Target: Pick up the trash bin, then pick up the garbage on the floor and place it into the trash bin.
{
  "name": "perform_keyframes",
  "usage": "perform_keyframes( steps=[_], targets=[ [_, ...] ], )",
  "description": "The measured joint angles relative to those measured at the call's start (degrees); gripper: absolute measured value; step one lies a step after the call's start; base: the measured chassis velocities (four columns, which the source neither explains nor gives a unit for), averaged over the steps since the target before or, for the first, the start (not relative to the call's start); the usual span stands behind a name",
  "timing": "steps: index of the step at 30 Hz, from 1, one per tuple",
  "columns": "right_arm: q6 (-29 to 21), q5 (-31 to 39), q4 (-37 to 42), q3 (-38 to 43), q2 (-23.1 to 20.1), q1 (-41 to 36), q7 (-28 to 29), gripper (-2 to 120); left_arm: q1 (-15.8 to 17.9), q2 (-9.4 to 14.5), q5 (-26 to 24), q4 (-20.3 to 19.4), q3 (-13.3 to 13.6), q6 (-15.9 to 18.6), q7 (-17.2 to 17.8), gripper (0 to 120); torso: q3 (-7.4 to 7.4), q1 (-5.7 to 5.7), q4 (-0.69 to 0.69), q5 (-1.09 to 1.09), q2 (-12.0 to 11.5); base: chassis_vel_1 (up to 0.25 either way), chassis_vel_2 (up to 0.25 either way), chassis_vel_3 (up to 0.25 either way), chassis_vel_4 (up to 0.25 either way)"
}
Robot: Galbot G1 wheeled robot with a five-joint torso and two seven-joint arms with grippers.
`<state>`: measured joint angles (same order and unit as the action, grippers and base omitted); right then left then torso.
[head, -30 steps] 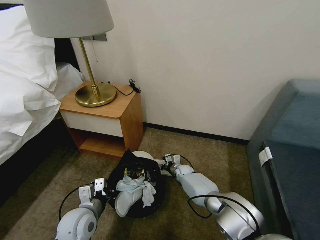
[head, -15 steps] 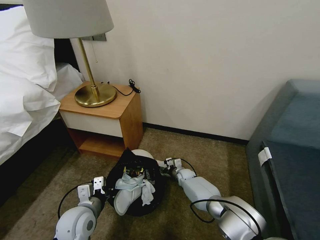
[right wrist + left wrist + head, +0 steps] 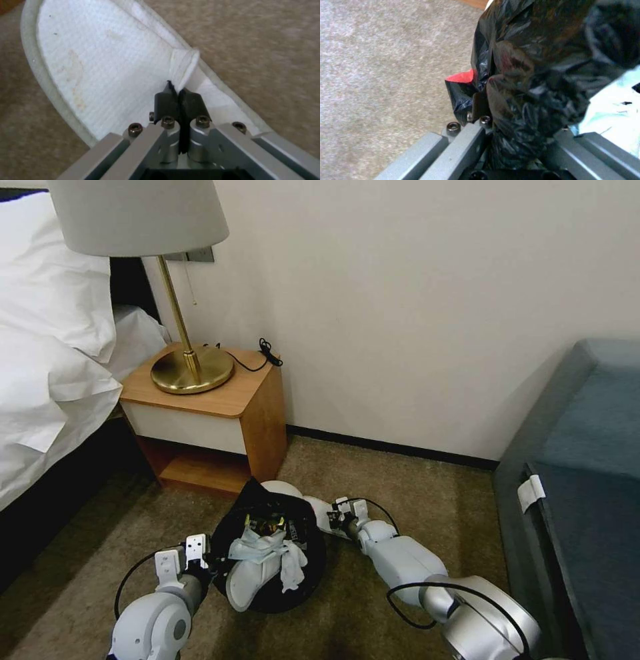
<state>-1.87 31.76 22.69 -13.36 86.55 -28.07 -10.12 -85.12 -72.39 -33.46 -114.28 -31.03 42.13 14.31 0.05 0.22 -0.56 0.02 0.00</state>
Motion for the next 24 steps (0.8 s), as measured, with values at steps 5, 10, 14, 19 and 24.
perform_keyframes(
  steps=[5,10,14,19,24],
  targets=[
    [0.67,0.02,4.75,-0.28,-2.60,-1.64,2.44,0,1.67,2.14,-0.80,2.91,0.65,-0.02,-0.10,0,0.00,0.00,-0.06,-0.03,-0.01,0.000,0.000,0.000,0.000],
    [1.43,0.54,13.06,-0.43,-6.31,-4.02,6.07,0,3.53,3.79,-1.34,6.13,1.48,-0.15,-0.69,0,-0.01,0.00,-0.02,-0.01,-0.01,0.000,0.000,0.000,0.000],
    [1.49,1.02,17.23,-0.26,-8.01,-4.99,7.39,0,3.89,4.04,-1.36,7.30,1.59,-0.33,-0.88,0,-0.01,0.00,-0.03,-0.02,0.00,0.000,0.000,0.000,0.000],
    [1.74,1.46,21.40,0.29,-9.52,-5.81,8.94,0,4.10,4.13,-1.37,8.39,1.58,-0.36,-1.08,0,-0.02,0.00,-0.02,-0.02,0.00,0.000,0.000,0.000,0.000],
    [2.06,2.01,25.46,1.20,-10.65,-6.57,10.59,0,4.27,4.18,-1.39,9.07,1.41,-0.36,-1.11,0,-0.02,0.00,-0.02,-0.02,-0.01,0.000,0.000,0.000,0.000]
  ],
)
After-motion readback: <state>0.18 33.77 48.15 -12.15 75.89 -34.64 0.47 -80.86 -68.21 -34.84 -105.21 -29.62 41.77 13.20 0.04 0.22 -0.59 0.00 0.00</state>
